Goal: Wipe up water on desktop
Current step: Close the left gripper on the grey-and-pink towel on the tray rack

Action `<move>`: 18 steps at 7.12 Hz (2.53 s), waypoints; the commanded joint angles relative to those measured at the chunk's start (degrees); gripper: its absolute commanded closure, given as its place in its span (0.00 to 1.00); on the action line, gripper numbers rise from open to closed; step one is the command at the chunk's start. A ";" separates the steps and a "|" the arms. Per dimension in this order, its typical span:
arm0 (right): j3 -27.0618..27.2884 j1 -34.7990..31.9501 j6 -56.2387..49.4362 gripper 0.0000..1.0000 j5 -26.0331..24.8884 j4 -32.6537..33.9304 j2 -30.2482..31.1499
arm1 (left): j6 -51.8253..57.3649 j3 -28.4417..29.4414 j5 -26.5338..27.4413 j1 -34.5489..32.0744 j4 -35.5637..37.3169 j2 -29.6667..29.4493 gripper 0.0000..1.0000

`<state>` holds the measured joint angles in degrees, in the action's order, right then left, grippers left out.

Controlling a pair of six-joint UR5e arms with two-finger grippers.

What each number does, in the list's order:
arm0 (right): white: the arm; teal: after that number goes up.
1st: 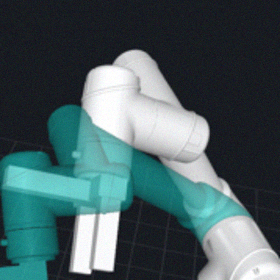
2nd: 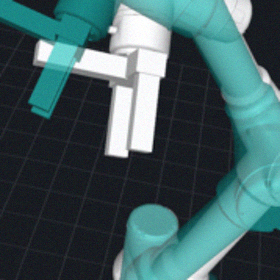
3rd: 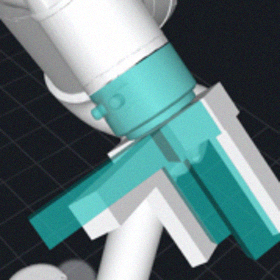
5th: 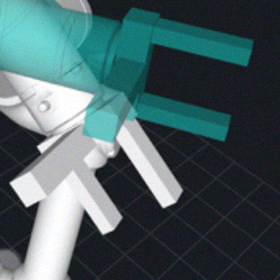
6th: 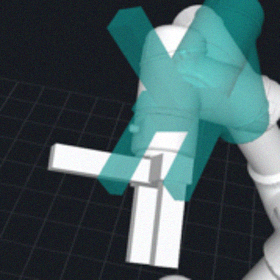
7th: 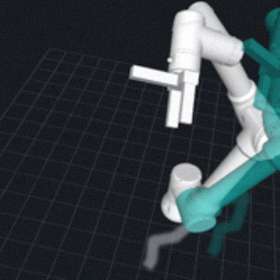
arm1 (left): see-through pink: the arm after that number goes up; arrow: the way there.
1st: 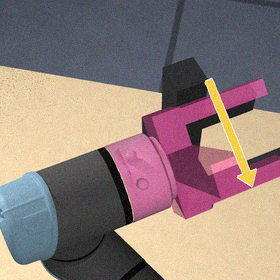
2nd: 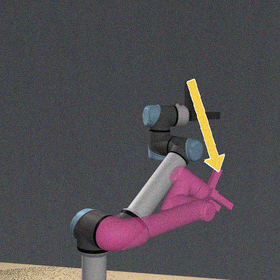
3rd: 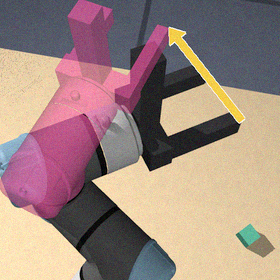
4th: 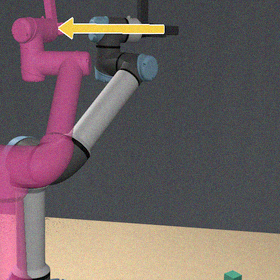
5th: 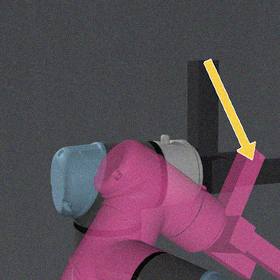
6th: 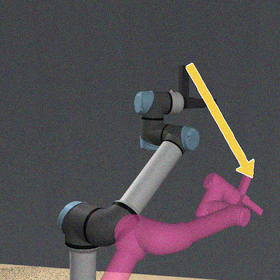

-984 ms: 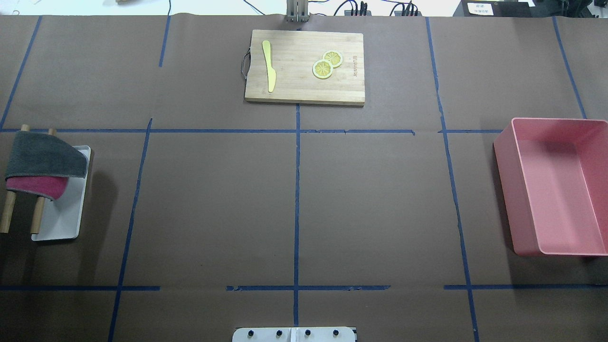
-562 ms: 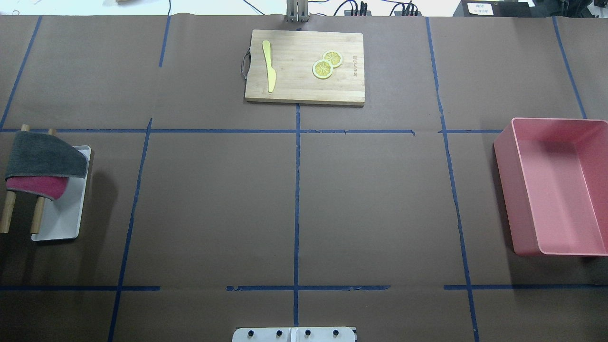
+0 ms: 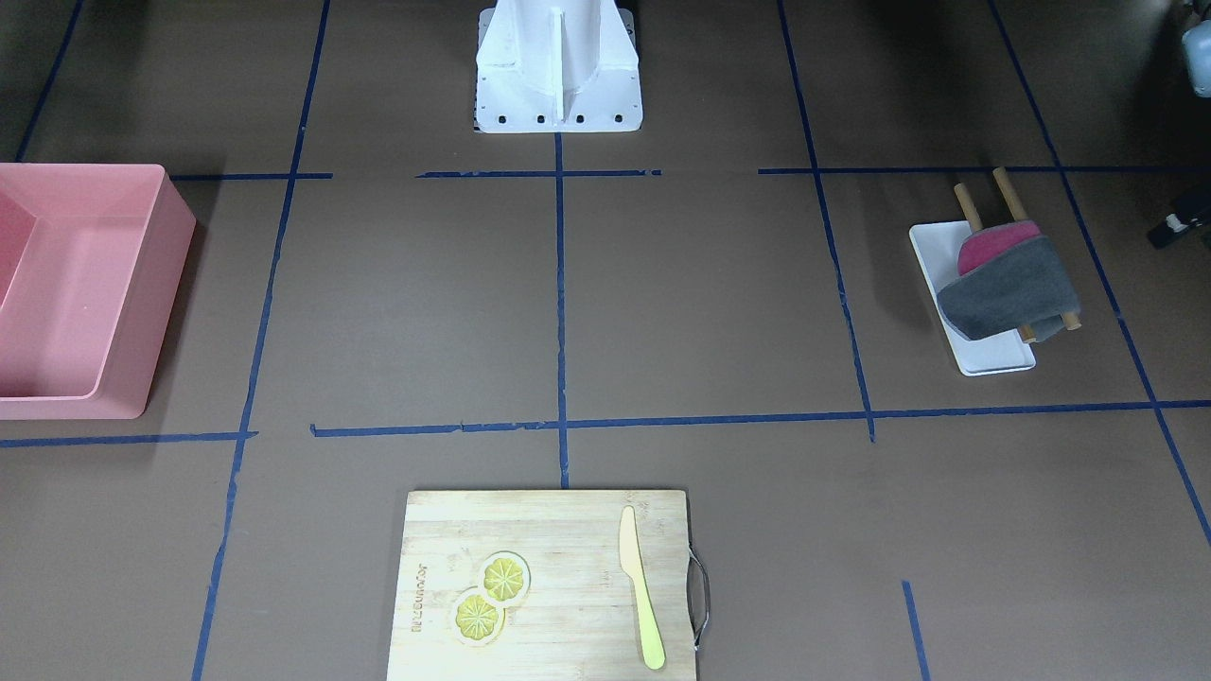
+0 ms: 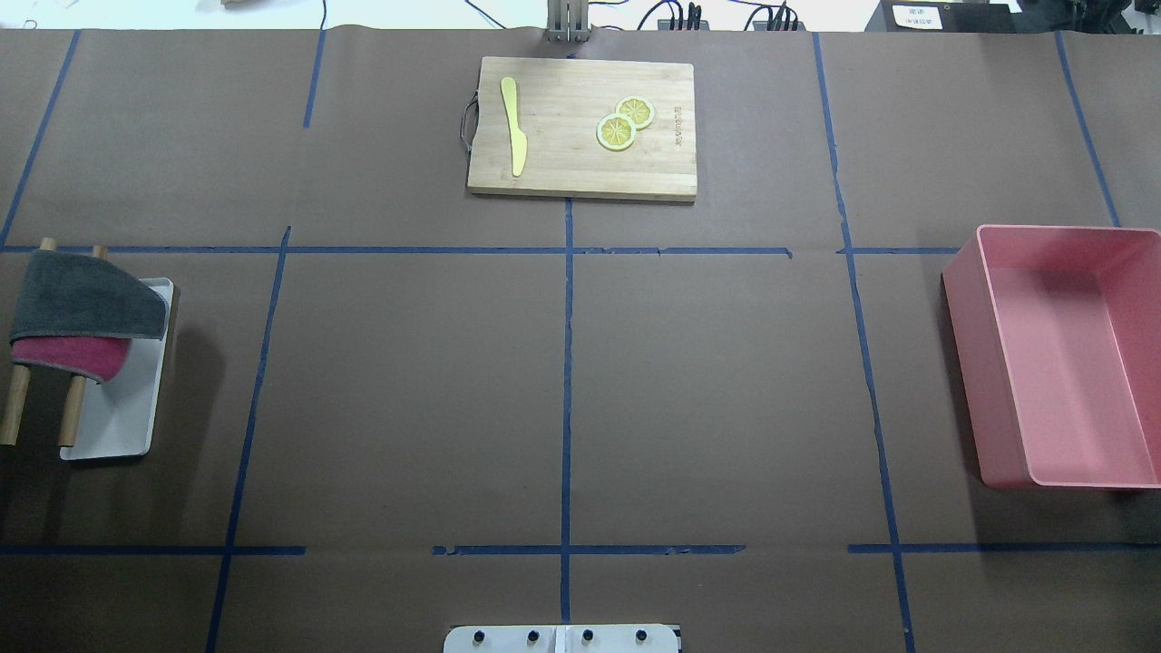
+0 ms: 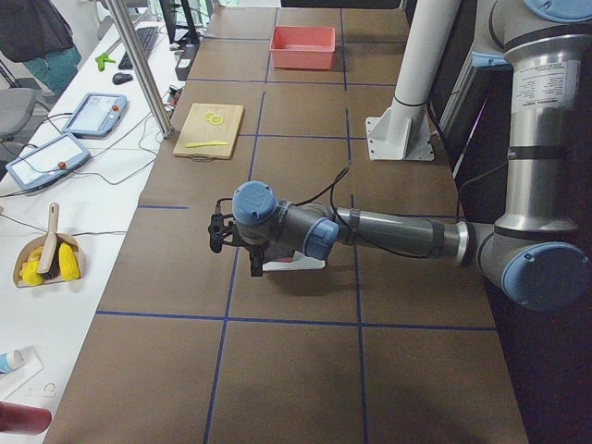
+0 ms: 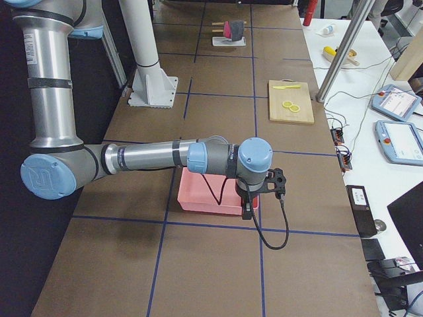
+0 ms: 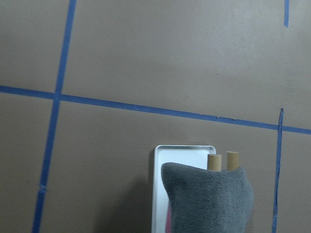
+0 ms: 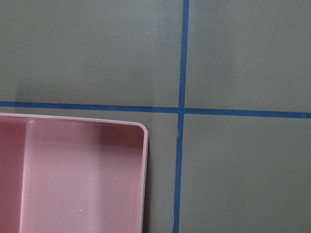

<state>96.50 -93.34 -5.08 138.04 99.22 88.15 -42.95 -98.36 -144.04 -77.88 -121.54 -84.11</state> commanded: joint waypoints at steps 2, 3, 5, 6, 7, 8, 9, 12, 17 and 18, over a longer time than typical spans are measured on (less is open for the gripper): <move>-0.08 0.00 0.07 0.00 0.04 0.01 -0.08 | -12.42 2.38 5.77 7.99 -12.06 0.18 0.02; -0.08 0.00 0.07 0.00 0.04 0.01 -0.08 | -12.51 2.38 5.96 8.97 -12.06 -0.17 0.02; -0.08 0.00 -0.01 0.00 0.04 0.01 -0.08 | -12.60 2.38 5.61 9.15 -12.06 -0.09 0.12; 0.00 0.00 0.07 0.00 0.04 0.01 -0.08 | -12.60 2.47 5.69 9.15 -11.97 -0.18 0.20; -0.08 0.00 -0.01 0.00 0.04 0.01 -0.08 | -12.60 2.47 5.61 9.15 -11.88 -0.18 0.30; -0.08 0.00 -0.01 0.00 0.04 0.01 -0.08 | -12.60 2.47 5.61 9.15 -11.97 -0.18 0.38; -0.17 0.00 -0.01 0.00 0.04 0.01 -0.08 | -12.60 2.47 5.61 9.15 -11.88 -0.35 0.44; -0.17 0.00 -0.01 0.00 0.04 0.01 -0.08 | -12.60 2.47 5.52 9.15 -11.97 -0.44 0.66; -0.08 0.00 0.07 0.00 0.04 0.09 -0.08 | -12.42 2.64 2.30 9.15 -11.53 -0.53 0.92; -0.17 0.00 0.07 0.00 0.04 0.09 -0.08 | -12.42 2.65 1.22 9.07 -11.62 -0.44 0.93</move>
<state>96.40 -93.34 -5.04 138.08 99.28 88.07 -55.40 -95.77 -141.15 -68.77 -133.14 -84.59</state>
